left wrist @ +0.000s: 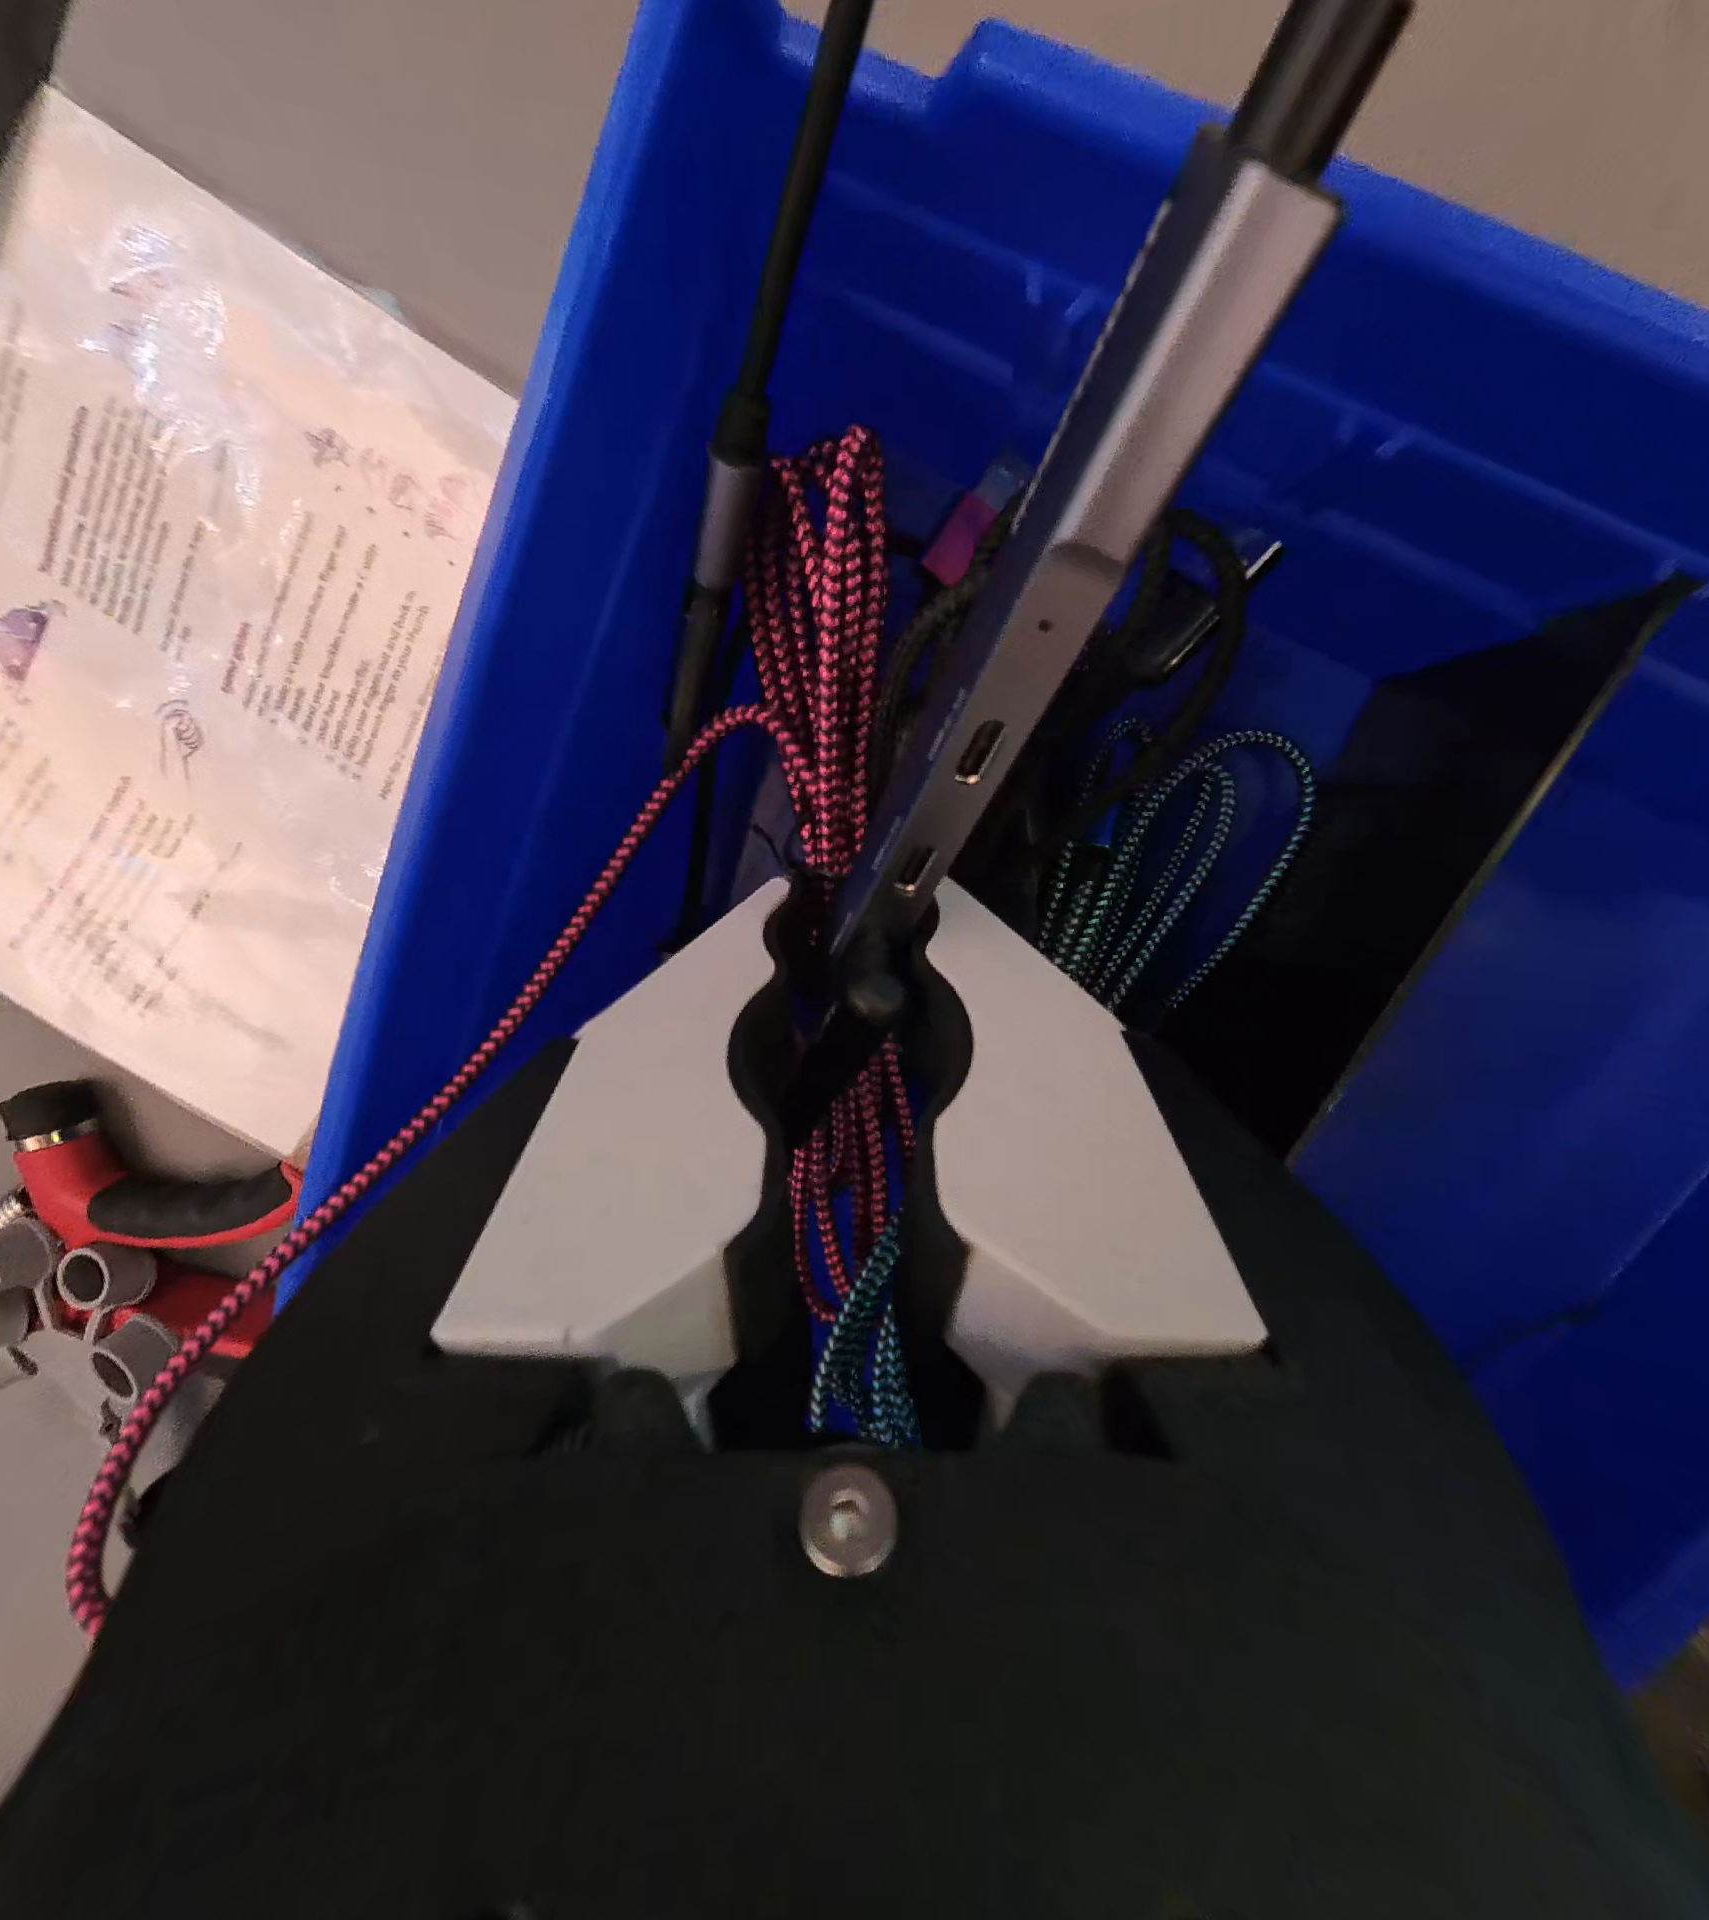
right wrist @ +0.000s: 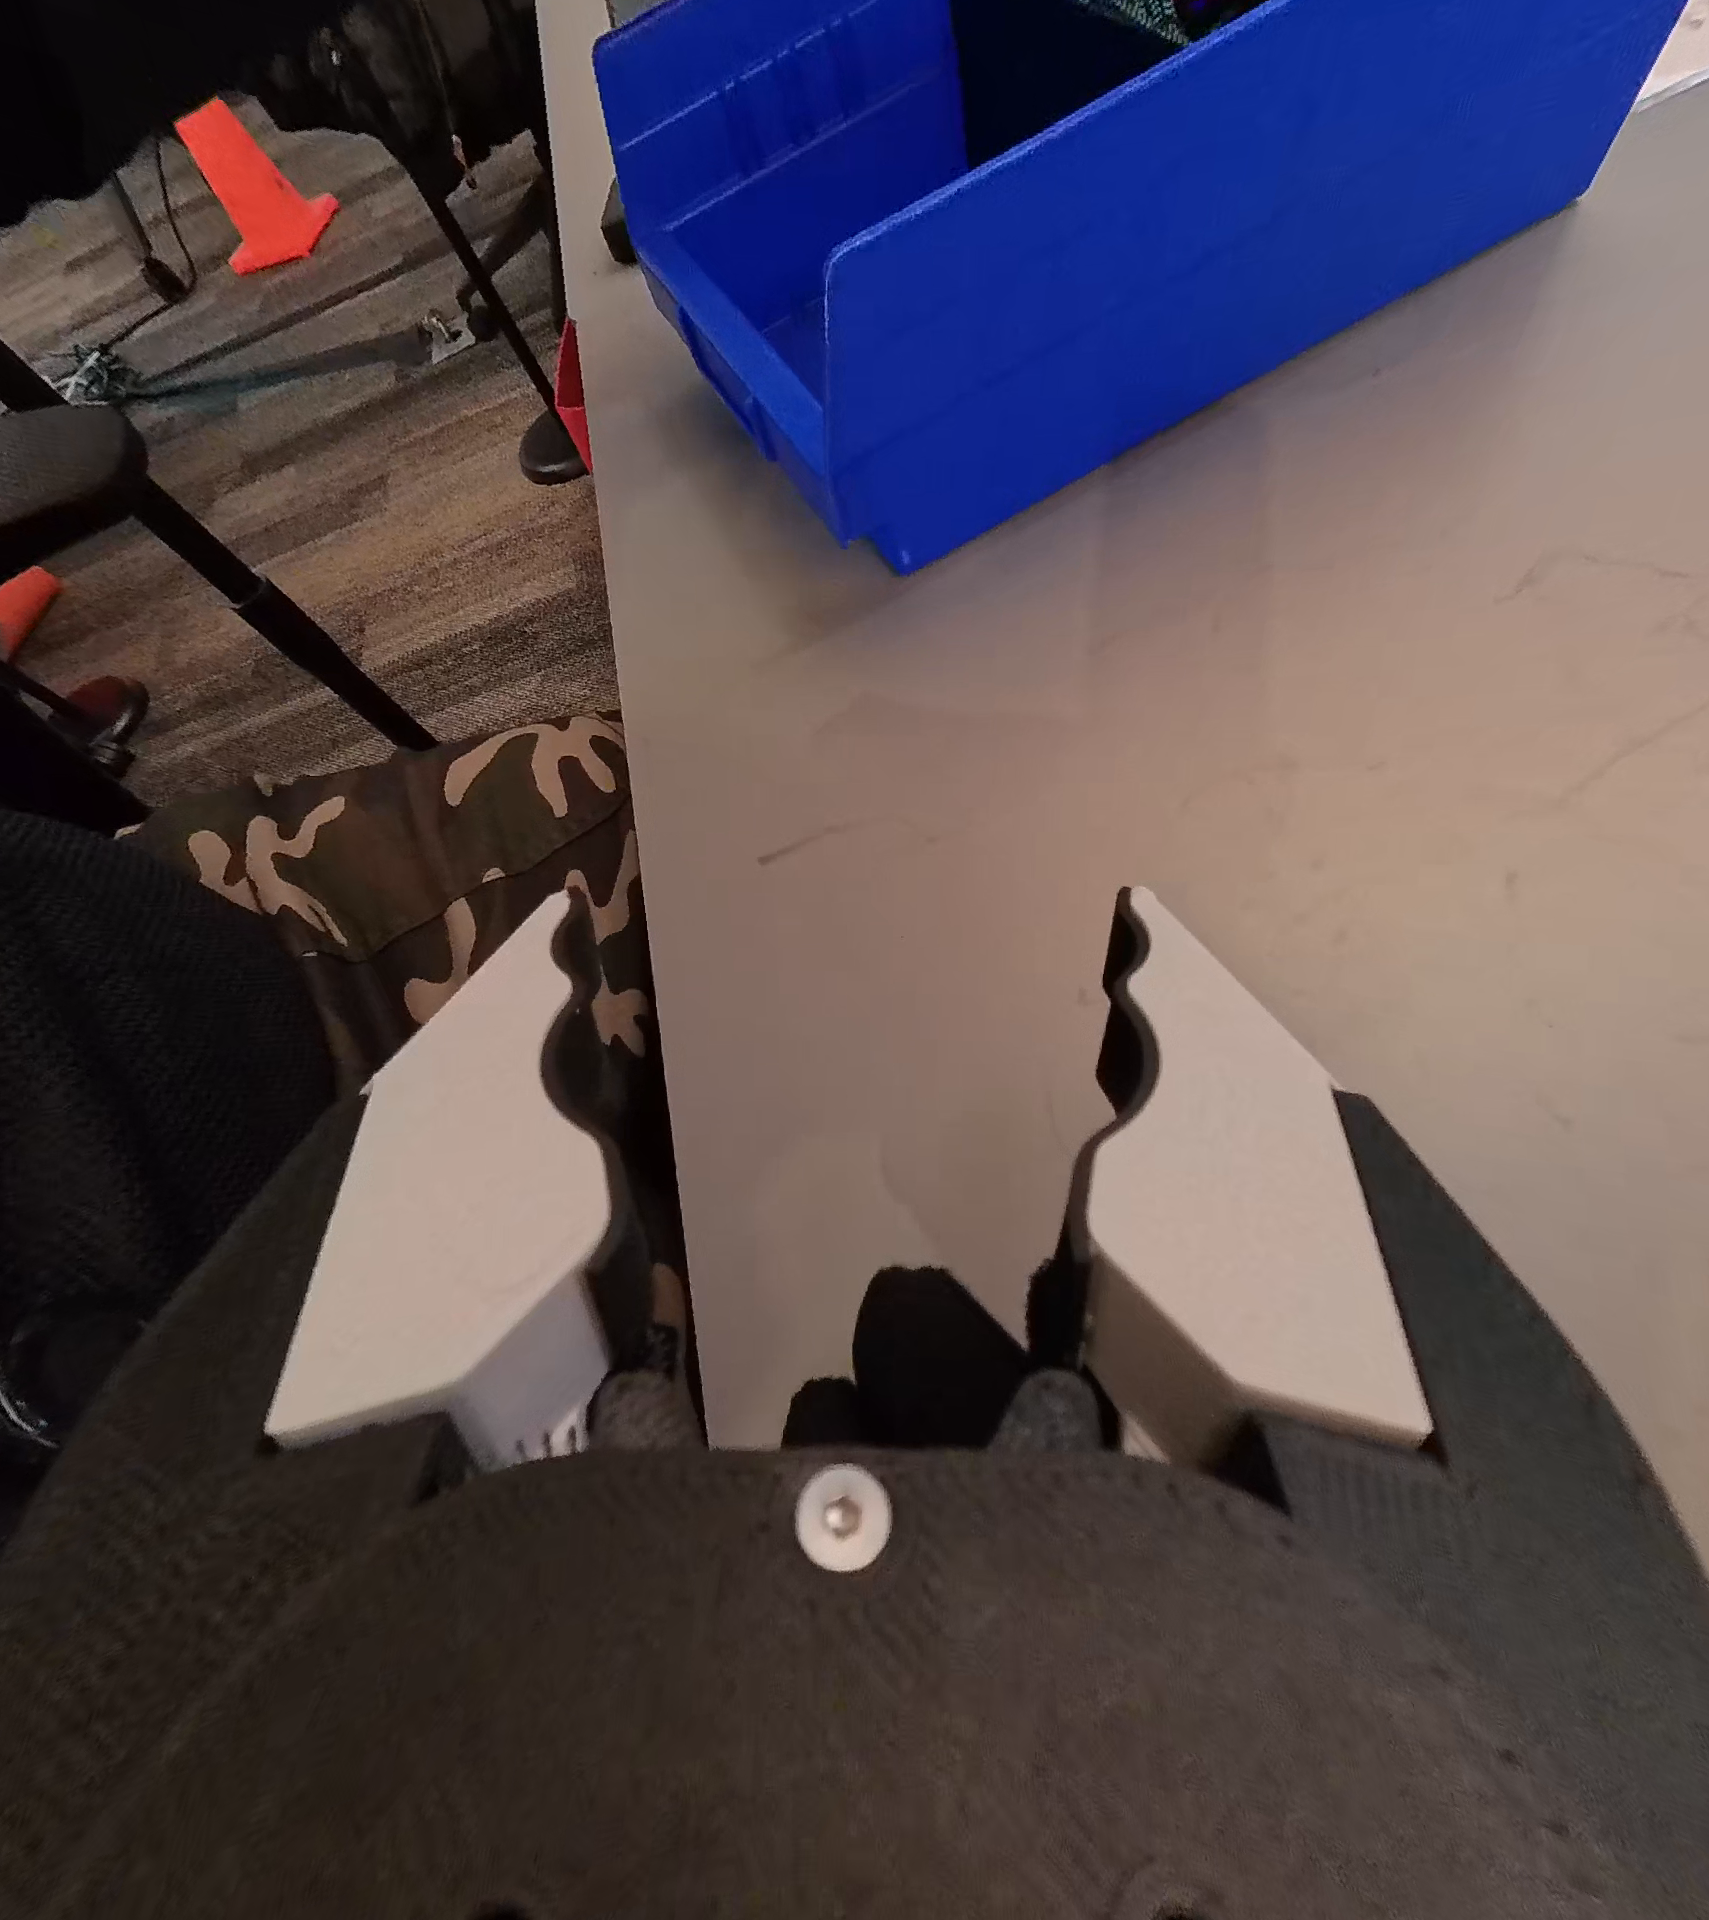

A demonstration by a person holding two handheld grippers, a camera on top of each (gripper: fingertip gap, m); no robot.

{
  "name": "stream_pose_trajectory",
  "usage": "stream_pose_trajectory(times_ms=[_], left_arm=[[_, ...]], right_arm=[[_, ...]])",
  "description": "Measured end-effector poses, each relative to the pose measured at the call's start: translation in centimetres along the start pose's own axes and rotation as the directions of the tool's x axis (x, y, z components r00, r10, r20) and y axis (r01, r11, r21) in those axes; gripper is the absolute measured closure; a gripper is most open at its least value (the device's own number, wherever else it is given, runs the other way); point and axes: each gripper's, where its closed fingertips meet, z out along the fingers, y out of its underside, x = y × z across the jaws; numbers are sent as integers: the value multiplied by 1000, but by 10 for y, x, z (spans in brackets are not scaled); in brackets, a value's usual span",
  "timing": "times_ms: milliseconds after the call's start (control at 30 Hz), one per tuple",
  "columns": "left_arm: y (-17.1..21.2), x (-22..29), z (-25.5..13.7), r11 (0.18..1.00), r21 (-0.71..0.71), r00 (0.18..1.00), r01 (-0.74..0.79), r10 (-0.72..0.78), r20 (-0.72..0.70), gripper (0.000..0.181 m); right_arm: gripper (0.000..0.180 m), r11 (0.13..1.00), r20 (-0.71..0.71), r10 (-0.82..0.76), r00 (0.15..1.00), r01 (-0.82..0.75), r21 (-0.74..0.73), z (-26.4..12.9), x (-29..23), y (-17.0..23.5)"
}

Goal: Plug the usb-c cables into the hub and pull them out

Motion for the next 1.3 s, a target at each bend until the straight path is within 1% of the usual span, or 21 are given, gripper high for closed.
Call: stream_pose_trajectory(times_ms=[233, 367, 500, 567, 600, 933, 1100, 1200, 1300], left_arm=[[-8, -7, -28, 991, 134, 995, 11, -25, 98, 169], [-15, -12, -51, 973, 229, 991, 39, -68, 116, 169], [-19, -17, -70, 944, 318, 987, 84, -123, 106, 169], [-24, -18, -79, 920, 373, 985, 120, -157, 69, 169], [-25, -20, -83, 912, 390, 984, 124, -164, 72, 169], [-42, -35, -117, 843, 515, 971, 156, -225, 75, 169], [-63, -30, -146, 823, 555, 976, 120, -201, 86, 169], [-91, -5, -159, 836, 547, 988, 46, -119, 99, 169], [-129, 34, -160, 850, 525, 996, -37, -13, 91, 170]], right_arm=[[83, 1000, -1, -5, 1000, 5, -4, 1, -2, 0], [83, 1000, -3, -2, 1000, 2, -2, 0, -1, -1], [83, 1000, 3, -3, 1000, 3, -2, 1, -3, -1], [83, 1000, 5, -6, 1000, 6, -4, 2, -4, -1], [83, 1000, 5, -6, 1000, 6, -4, 2, -4, -1], [83, 1000, 5, -2, 1000, 2, 6, 0, -4, -3], [83, 1000, 0, 1, 1000, -1, 12, -1, -2, -4], [83, 999, -18, 6, 1000, -6, 33, -5, 2, -8], [83, 997, -54, 11, 998, -7, 72, -16, 11, -16]])
